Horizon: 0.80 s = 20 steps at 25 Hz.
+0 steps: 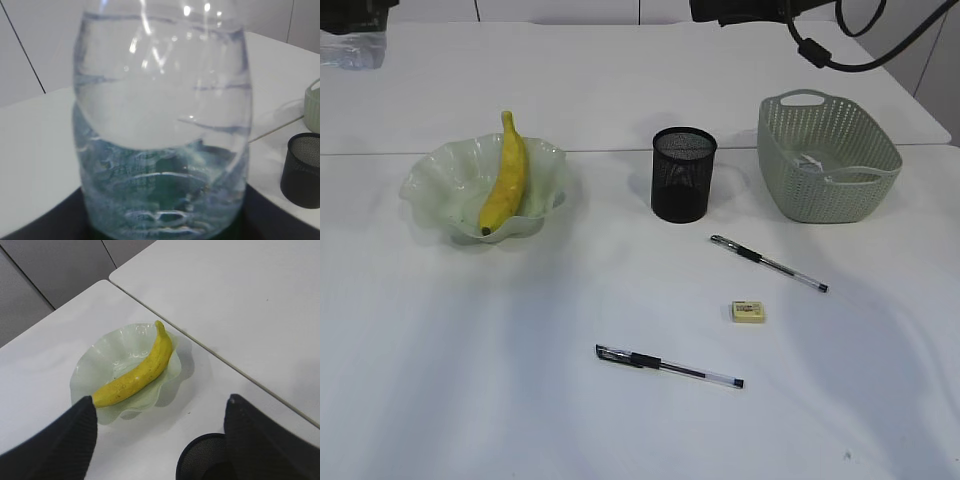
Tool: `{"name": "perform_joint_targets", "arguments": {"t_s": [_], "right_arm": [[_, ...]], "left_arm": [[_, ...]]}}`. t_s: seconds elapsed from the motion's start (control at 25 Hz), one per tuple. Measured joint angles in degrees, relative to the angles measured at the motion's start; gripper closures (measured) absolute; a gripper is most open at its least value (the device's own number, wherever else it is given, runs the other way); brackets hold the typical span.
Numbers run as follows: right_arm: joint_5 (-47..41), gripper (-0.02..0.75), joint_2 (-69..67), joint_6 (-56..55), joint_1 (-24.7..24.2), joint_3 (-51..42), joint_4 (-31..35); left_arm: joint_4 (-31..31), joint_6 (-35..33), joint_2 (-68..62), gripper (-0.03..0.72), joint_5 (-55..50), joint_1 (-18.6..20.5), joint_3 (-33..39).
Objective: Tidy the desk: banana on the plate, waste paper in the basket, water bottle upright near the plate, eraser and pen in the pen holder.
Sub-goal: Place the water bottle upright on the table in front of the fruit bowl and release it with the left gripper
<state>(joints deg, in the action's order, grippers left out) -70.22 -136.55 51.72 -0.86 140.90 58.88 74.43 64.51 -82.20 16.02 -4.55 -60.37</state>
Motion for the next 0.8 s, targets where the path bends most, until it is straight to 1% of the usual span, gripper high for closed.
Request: {"name": "perform_joint_targets", "arguments": {"t_s": [0.24,0.48,0.8], "right_arm": [[-0.1,0.151,0.0,0.0,0.0,0.0,-0.1],[-0.2,0.151,0.0,0.0,0.0,0.0,-0.1],[-0.2,0.151,0.0,0.0,0.0,0.0,-0.2]], "left_arm": [[-2.7,-1.2,-0.2,0.309,0.9,0.0,1.1],[-8.7,-3.9,-0.3,0.31,1.4,0.0,1.1],[-9.8,-4.9,-0.5,0.31,1.3,0.3,1.1]]}}
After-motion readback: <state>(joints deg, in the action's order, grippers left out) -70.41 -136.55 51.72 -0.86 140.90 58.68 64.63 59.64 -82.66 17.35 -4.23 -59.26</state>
